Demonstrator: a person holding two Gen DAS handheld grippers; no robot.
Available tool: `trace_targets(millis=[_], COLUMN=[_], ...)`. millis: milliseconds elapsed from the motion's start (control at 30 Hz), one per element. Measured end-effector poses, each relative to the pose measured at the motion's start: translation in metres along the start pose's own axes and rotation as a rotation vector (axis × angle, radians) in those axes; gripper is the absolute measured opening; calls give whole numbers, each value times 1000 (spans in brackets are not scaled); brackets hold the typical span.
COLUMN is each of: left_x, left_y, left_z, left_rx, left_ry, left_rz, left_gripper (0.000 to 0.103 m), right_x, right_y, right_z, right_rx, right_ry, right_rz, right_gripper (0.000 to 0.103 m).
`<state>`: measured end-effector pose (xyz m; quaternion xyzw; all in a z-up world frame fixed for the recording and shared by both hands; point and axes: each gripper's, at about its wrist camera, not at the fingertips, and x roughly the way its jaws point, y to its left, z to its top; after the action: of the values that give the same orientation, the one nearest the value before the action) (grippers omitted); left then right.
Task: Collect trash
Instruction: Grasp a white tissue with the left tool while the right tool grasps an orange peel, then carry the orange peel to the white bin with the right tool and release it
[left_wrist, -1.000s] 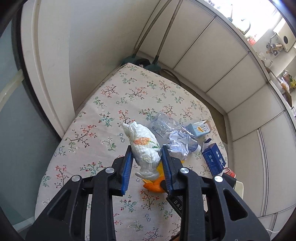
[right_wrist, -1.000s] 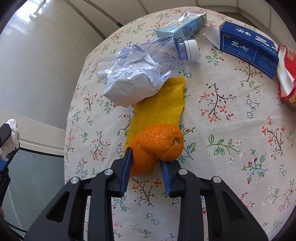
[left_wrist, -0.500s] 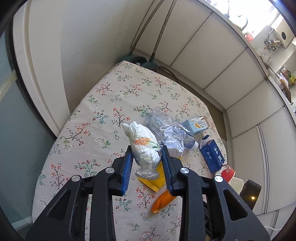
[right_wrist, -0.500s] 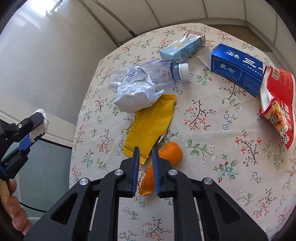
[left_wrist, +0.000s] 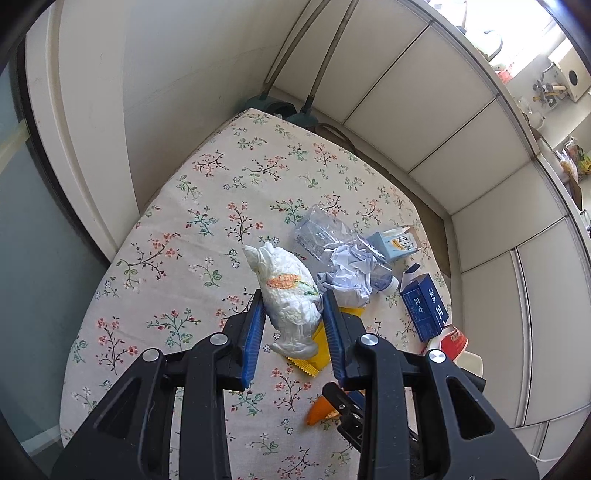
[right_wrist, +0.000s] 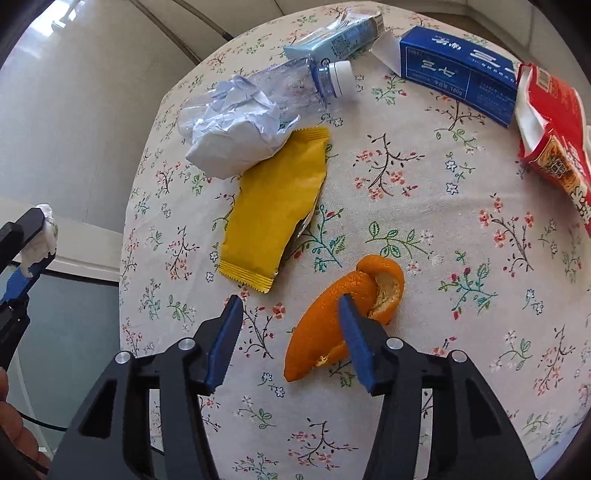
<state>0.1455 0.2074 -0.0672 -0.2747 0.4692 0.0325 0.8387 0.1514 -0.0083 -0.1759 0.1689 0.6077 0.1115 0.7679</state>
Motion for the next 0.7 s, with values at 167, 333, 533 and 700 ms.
trace_targets(millis=[167,333,533,700], left_x=[-1,2,3,-1], left_y=[0,-1,2,5], left_z=[2,-1,-1,0], left_rx=[-8,-4,-6,-19], left_ry=[-4,7,6,-12], left_rz=[-6,-3,15,17], left_gripper=[30,31,31,31], right_x=[-12,17,31,20], right_y=[-22,-24,-5,-3], right_z=[2,-2,-2,2], right_rx=[46,80,19,-9], right_ry=[-3,71,35,-5], right_rz=[-20,-23,-12,18], right_gripper=[60,60,29,24])
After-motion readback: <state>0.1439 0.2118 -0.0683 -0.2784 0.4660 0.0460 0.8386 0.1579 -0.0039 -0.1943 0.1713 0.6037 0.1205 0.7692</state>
